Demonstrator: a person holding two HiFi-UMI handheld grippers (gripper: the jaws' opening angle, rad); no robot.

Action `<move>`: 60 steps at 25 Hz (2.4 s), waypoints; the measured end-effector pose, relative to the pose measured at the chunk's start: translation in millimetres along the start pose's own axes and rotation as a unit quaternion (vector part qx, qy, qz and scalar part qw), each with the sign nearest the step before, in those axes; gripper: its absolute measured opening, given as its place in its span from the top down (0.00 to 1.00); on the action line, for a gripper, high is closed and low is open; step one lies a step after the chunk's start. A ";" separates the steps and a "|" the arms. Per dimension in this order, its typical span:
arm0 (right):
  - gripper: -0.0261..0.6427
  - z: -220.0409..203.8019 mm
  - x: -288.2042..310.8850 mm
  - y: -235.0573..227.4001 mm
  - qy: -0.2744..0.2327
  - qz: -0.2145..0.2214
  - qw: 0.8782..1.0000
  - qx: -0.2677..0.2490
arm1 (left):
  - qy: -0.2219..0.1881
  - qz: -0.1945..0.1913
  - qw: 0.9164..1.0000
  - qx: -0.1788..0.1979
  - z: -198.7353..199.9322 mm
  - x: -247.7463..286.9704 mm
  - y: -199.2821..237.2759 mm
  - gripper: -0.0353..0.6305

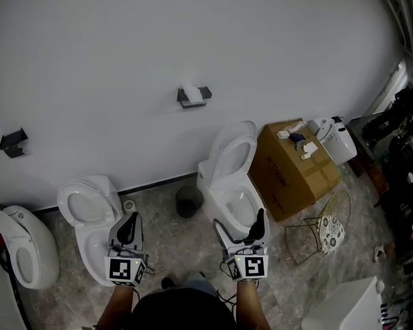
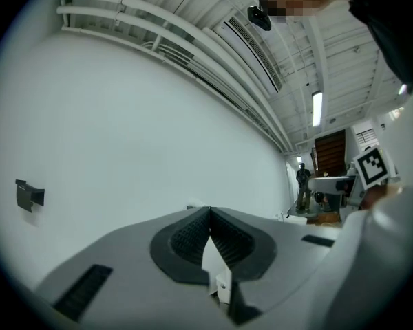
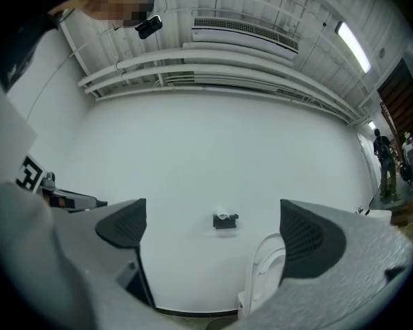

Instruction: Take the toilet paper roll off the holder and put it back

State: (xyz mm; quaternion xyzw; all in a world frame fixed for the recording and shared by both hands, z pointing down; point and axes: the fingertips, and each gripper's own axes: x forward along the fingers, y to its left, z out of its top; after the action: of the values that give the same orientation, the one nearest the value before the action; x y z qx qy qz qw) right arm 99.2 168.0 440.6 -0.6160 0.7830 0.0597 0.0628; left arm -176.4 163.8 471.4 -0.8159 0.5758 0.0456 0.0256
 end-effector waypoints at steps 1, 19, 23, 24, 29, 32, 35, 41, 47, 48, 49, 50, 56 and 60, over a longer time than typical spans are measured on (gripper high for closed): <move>0.09 -0.4 0.3 1.4 0.001 -0.001 1.000 -0.001 | 0.000 0.000 1.000 0.002 -0.3 -0.5 1.4 0.94; 0.09 -28.1 69.5 -15.9 -0.002 0.001 1.000 0.012 | 0.002 -0.001 1.000 0.012 -15.4 60.1 20.9 0.94; 0.09 -32.9 103.7 -26.8 -0.003 0.009 1.000 0.014 | 0.003 0.006 1.000 0.014 -18.8 90.8 27.9 0.94; 0.09 -34.1 113.7 -30.7 -0.003 0.011 1.000 0.014 | 0.003 0.006 1.000 0.016 -20.6 100.8 29.6 0.94; 0.09 -46.8 165.1 -60.9 -0.004 0.016 1.000 0.023 | 0.003 0.014 1.000 0.024 -27.9 157.8 36.2 0.94; 0.09 -54.6 195.2 -82.6 -0.004 0.019 0.999 0.027 | 0.002 0.018 1.000 0.025 -26.9 193.4 36.4 0.94; 0.09 -51.6 230.4 -98.7 -0.003 0.028 0.999 0.024 | 0.000 0.023 0.999 0.026 -25.7 227.9 37.0 0.94; 0.09 -54.2 289.5 -129.2 -0.006 0.052 0.998 0.030 | 0.006 0.044 0.999 0.027 -15.2 288.3 34.3 0.94; 0.09 -54.6 335.1 -152.6 -0.009 0.078 0.996 0.039 | 0.015 0.076 0.997 0.022 -9.2 328.0 30.4 0.94; 0.09 -54.5 341.2 -155.5 -0.010 0.083 0.996 0.041 | 0.016 0.081 0.996 0.022 -10.6 333.1 30.5 0.94; 0.09 -54.7 346.8 -158.1 -0.011 0.088 0.995 0.042 | 0.017 0.087 0.996 0.022 -11.6 337.5 30.6 0.94; 0.09 -55.2 351.7 -160.6 -0.011 0.092 0.995 0.043 | 0.019 0.092 0.995 0.023 -12.2 341.3 30.8 0.94; 0.09 -62.1 375.1 -170.6 -0.005 0.101 0.994 0.050 | 0.023 0.105 0.994 0.022 -14.8 360.3 36.1 0.94; 0.09 -66.0 387.3 -171.1 0.000 0.102 0.993 0.052 | 0.028 0.105 0.994 0.024 -17.4 370.4 40.5 0.94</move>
State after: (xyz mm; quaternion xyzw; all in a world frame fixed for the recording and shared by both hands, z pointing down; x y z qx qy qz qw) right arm 173.6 -254.0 436.3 -0.5285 0.8439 0.0248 0.0889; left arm -90.6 -198.6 450.6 -0.7513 0.6594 0.0115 0.0237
